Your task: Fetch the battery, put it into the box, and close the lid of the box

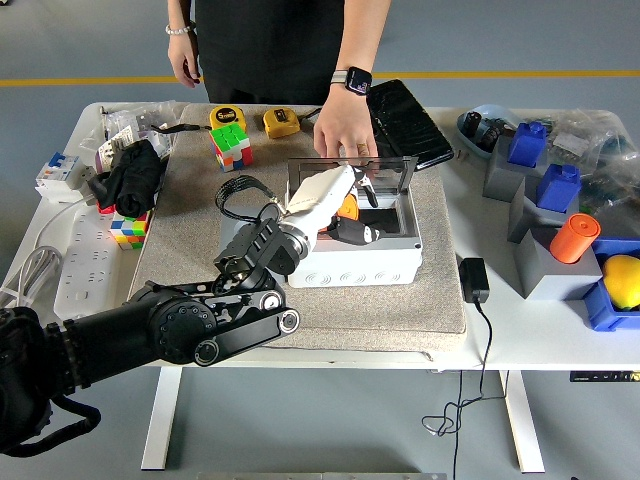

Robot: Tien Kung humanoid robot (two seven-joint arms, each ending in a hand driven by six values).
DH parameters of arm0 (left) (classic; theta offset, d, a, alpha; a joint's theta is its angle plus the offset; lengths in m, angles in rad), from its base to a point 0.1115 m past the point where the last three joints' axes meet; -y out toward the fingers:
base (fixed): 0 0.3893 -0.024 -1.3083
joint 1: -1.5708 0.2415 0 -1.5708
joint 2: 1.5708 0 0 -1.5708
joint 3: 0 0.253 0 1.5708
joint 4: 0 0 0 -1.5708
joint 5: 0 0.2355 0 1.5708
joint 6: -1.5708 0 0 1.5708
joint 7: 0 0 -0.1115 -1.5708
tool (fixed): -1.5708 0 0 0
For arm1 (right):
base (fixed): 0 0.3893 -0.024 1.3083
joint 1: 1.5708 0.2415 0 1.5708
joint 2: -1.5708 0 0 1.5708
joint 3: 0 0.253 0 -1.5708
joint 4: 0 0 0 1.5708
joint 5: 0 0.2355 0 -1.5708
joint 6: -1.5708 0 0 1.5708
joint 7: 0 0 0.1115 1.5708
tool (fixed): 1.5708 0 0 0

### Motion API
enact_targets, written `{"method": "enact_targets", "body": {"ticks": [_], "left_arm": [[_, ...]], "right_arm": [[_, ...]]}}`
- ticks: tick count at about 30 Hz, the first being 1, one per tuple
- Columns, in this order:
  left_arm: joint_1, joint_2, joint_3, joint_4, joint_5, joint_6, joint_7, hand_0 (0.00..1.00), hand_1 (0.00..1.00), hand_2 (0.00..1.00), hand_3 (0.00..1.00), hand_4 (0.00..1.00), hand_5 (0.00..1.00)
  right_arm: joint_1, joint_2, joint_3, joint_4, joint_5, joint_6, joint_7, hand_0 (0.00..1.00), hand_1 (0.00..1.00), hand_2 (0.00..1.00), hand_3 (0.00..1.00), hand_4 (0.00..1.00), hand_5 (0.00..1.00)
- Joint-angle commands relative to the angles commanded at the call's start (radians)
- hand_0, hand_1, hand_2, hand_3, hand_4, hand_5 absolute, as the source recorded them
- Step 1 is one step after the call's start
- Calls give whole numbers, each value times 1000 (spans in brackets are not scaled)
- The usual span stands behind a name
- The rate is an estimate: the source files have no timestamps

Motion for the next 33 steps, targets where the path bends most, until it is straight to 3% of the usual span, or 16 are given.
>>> {"method": "enact_targets", "body": {"ticks": [2, 3, 8, 9, 20, 21, 33], "left_arm": [[1, 0, -3, 0, -12, -4, -4, 284, 330, 301, 524, 976, 181], [1, 0, -4, 0, -15, -5, -6, 390, 609, 544, 654, 998, 215], [1, 0, -8, -1, -21, -7, -13, 390, 609, 544, 654, 998, 215], [1, 0, -8, -1, -23, -7, -14, 419, 647, 646, 733, 998, 279], [6, 0, -29, -4, -45, 14, -46, 426, 655, 653, 737, 998, 332], [8, 0, -32, -5, -48, 17, -50, 427, 656, 656, 736, 998, 393], [53, 0, -151, -86, -80, 45, -129, 420, 632, 627, 698, 998, 430]], "right_arm": [[0, 0, 1, 1, 0, 0, 1, 608, 628, 650, 575, 970, 524], [1, 0, 1, 1, -1, -1, 1, 608, 628, 650, 575, 970, 524], [3, -1, 1, 3, -1, -2, 2, 608, 628, 650, 575, 970, 524], [3, 0, 2, 3, -1, -2, 2, 608, 628, 650, 573, 970, 523], [3, 1, 5, 3, -1, -3, 3, 608, 628, 649, 575, 971, 523], [3, 1, 5, 3, -1, -3, 3, 608, 628, 649, 574, 971, 523], [1, 4, 10, 3, -1, -4, 6, 608, 627, 649, 574, 971, 524]]}}
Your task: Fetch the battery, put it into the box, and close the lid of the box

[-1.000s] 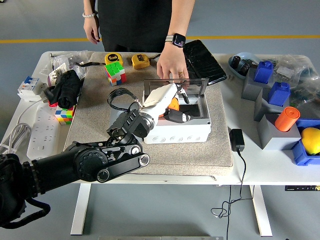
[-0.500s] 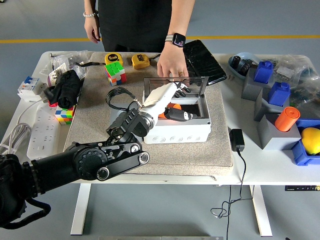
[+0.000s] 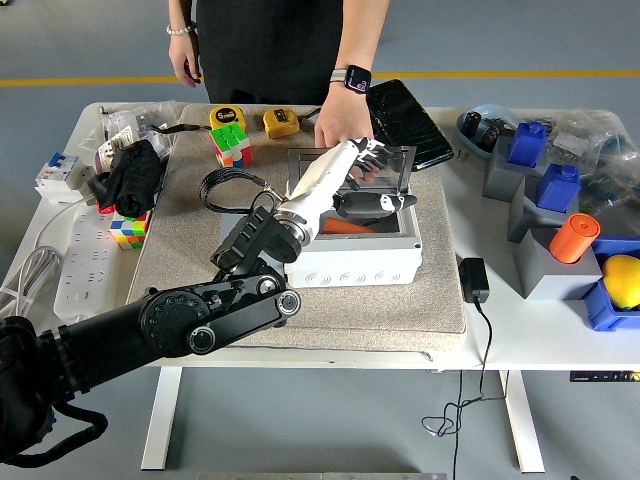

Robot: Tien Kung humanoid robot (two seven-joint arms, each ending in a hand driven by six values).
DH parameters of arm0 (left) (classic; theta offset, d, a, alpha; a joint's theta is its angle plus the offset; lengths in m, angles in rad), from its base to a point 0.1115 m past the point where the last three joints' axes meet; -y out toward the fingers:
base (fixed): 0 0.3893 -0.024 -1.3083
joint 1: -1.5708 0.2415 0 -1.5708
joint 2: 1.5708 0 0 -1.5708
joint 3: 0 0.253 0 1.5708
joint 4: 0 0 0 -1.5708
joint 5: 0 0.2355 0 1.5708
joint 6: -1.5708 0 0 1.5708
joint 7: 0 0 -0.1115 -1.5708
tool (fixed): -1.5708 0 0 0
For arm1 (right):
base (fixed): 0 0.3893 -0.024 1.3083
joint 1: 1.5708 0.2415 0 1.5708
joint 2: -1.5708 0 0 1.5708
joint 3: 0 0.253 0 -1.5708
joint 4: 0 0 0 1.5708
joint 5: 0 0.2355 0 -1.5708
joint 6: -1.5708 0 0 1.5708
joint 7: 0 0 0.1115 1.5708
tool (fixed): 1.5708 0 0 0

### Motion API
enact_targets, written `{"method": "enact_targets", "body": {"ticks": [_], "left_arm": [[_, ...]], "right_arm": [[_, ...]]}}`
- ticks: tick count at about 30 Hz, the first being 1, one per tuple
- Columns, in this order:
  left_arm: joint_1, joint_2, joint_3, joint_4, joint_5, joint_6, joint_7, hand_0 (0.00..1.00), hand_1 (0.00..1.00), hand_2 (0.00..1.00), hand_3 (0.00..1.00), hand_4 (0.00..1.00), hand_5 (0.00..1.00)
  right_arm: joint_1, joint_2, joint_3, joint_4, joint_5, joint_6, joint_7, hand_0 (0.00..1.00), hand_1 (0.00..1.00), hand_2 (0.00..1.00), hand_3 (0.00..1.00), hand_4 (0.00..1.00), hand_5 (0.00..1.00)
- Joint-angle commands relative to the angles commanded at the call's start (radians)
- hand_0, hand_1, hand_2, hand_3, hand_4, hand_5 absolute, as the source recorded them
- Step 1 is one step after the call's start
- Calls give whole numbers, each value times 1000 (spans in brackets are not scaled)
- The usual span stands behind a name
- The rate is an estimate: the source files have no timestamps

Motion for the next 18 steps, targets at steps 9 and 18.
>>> {"method": "enact_targets", "body": {"ticks": [9, 18], "left_arm": [[39, 0, -115, -58, -1, 57, -129, 421, 592, 590, 617, 998, 451], [28, 0, -162, -17, 106, -17, -76, 777, 774, 721, 703, 998, 514]], "right_arm": [[-3, 3, 6, -1, -1, 1, 0, 611, 628, 648, 574, 972, 523], [-2, 3, 6, 1, 0, 0, 1, 608, 628, 648, 575, 973, 523]]}}
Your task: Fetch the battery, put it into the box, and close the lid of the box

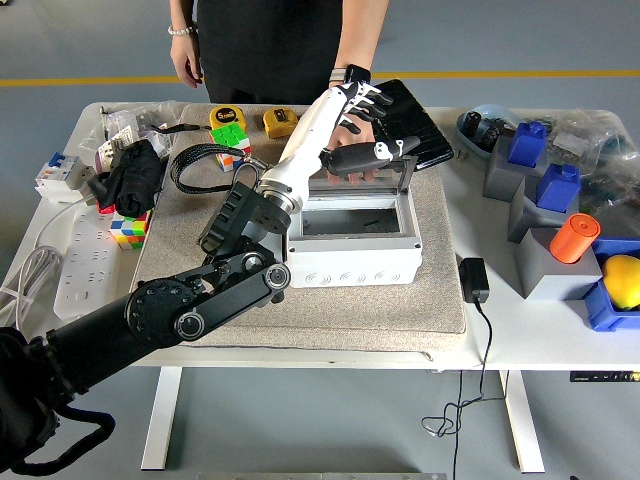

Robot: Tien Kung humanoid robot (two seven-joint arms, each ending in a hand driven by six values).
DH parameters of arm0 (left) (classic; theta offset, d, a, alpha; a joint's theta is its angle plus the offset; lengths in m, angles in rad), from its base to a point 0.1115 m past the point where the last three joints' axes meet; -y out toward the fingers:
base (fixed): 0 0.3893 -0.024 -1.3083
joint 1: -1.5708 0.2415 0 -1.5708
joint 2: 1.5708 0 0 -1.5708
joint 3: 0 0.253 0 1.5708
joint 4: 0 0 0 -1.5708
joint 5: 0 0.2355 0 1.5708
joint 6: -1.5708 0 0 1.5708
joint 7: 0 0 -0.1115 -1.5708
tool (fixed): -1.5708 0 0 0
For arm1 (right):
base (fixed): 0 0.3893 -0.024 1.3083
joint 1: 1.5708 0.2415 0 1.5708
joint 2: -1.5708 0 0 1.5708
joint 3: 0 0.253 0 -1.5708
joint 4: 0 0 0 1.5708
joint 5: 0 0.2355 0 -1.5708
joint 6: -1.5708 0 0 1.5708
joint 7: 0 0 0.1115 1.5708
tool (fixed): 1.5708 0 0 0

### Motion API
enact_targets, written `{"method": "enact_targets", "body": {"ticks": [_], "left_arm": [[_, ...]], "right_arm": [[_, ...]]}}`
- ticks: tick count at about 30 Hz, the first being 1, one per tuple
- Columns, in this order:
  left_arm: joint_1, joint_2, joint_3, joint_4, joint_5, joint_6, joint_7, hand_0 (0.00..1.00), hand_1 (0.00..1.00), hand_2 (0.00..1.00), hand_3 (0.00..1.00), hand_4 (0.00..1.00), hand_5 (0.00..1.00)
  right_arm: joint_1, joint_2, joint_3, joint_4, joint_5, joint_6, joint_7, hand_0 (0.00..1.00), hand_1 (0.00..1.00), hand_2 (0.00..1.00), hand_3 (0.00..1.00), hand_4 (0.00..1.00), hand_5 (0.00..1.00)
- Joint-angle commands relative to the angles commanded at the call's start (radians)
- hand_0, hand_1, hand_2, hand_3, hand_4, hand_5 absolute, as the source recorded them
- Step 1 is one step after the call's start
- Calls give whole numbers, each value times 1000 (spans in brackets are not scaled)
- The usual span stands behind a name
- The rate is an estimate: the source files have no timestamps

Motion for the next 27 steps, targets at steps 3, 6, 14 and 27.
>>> {"method": "enact_targets", "body": {"ticks": [3, 6, 14, 27], "left_arm": [[-2, 0, 8, 3, 52, -42, 54, 777, 774, 721, 703, 998, 514], [-4, 7, 14, -8, 107, -91, 114, 686, 672, 668, 674, 998, 540], [2, 33, 21, -49, 186, -196, 234, 590, 617, 621, 650, 998, 555], [55, 70, 16, -181, 193, -279, 336, 515, 552, 568, 627, 998, 567]], "right_arm": [[-1, 1, 4, -1, 0, 1, 0, 608, 628, 648, 575, 973, 523], [-1, 1, 8, -1, -1, 0, -1, 608, 628, 648, 574, 973, 523], [-4, 1, 12, 0, -3, 0, -1, 608, 628, 648, 574, 973, 522], [-9, 2, 24, 5, -13, -1, 0, 608, 628, 648, 574, 973, 522]]}}
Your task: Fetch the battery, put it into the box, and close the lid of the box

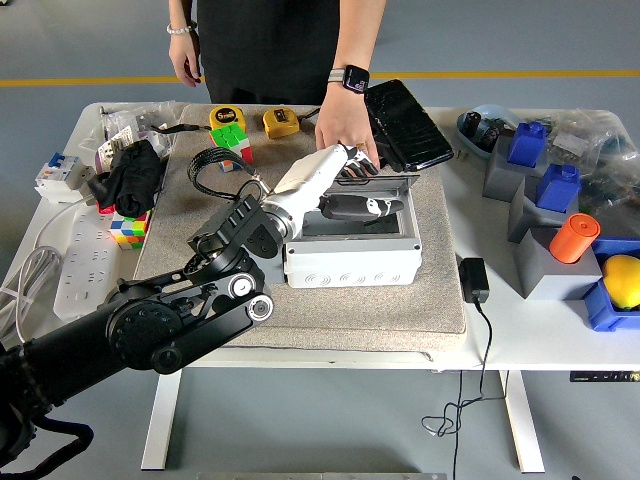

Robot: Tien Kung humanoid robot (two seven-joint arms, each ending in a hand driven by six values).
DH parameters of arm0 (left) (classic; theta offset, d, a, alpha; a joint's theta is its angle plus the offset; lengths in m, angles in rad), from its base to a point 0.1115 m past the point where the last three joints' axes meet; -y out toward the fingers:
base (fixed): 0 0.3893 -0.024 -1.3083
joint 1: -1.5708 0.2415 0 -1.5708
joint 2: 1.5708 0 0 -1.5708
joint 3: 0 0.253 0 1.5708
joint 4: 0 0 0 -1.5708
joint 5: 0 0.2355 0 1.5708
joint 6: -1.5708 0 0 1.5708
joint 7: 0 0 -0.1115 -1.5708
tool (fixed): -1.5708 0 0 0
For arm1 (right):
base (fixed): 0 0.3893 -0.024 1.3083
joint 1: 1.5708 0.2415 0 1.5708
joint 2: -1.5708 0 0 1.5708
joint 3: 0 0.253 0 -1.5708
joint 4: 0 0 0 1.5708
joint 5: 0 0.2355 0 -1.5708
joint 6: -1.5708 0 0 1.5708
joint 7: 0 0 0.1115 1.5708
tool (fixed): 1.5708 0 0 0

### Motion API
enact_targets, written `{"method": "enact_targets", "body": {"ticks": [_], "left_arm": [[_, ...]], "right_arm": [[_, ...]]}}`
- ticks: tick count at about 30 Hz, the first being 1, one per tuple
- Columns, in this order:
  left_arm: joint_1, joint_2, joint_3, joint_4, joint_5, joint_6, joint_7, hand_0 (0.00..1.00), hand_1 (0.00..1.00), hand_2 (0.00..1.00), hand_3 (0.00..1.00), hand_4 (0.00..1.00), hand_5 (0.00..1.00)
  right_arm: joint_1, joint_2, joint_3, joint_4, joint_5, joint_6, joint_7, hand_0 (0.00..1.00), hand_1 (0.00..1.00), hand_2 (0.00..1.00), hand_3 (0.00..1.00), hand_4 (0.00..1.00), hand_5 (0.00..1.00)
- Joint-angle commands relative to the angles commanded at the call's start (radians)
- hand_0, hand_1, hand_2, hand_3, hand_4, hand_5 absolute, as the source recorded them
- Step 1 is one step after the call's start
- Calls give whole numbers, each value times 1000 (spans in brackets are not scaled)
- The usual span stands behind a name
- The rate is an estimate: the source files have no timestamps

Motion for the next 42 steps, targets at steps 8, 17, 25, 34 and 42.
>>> {"method": "enact_targets", "body": {"ticks": [8, 17, 25, 34, 42], "left_arm": [[25, -3, 30, 16, -31, 6, -15, 511, 555, 566, 630, 998, 571], [45, -1, 21, 10, -59, 43, -61, 500, 548, 569, 634, 992, 582], [134, 24, -97, -11, -281, 161, -320, 502, 575, 583, 632, 991, 583], [271, 83, -275, 16, -644, 102, -602, 530, 599, 578, 599, 971, 560], [373, 138, -425, 21, -843, 16, -661, 496, 581, 571, 591, 980, 560]], "right_arm": [[1, 1, 1, 1, 0, 0, 1, 608, 628, 649, 574, 973, 522], [0, 1, -2, 0, 0, -1, 3, 610, 628, 649, 574, 974, 522], [1, 3, -3, -2, 4, -1, 4, 607, 628, 646, 574, 974, 521], [3, 7, -14, -14, 17, 3, 4, 608, 628, 648, 573, 974, 520], [7, 9, -26, -24, 30, 6, 0, 608, 628, 647, 572, 972, 522]]}}
